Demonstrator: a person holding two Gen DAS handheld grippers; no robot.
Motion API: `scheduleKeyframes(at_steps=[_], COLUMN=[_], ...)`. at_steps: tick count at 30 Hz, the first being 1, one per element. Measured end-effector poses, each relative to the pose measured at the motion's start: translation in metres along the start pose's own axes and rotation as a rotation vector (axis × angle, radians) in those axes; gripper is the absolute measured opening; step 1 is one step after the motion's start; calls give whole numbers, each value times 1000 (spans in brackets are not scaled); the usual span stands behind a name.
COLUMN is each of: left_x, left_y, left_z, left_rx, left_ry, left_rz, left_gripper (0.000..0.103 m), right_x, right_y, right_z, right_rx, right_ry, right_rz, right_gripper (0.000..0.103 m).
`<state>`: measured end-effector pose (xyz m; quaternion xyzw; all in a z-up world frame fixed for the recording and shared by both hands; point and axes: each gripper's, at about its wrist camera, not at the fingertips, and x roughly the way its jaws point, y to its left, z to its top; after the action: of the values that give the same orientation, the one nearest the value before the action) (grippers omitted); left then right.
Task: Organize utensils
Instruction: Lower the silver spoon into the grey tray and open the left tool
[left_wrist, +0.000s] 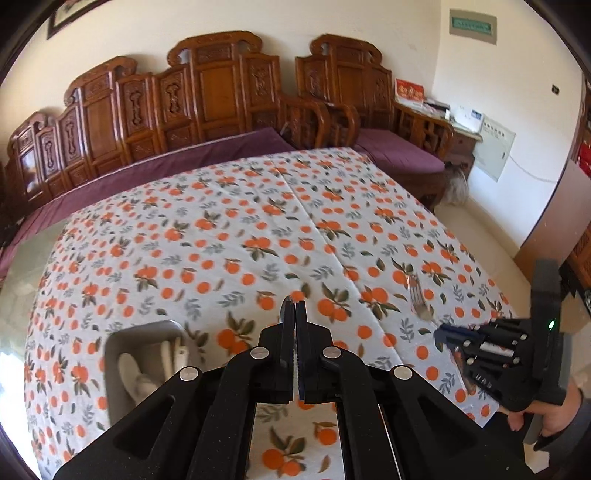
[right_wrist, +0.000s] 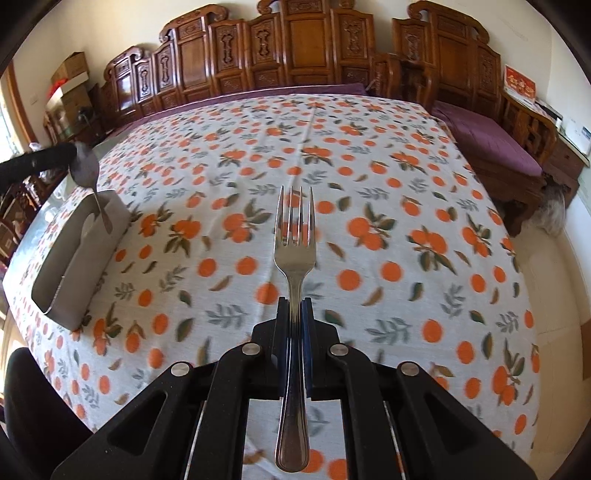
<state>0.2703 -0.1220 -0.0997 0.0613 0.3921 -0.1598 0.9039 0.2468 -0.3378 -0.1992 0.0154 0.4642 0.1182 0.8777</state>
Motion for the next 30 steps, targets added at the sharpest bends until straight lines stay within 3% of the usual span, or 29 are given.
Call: scheduleKeyframes(at_steps=[9,19,30], left_x=[-25,7,24], left_y=[55,102,123], left_z=[4,-15,-31], left_rx=[-49,-82,-73], left_ry=[-49,1,12], left_rz=[22,-2,-25], left_gripper=[0,0,0], right_x=[6,16,30], right_y=[49,84,105], right_z=[14,24,33], right_rx=[-44,-95,-122], right_ry=[-8,3,17], right_rz=[51,75,87], right_gripper=[8,8,8])
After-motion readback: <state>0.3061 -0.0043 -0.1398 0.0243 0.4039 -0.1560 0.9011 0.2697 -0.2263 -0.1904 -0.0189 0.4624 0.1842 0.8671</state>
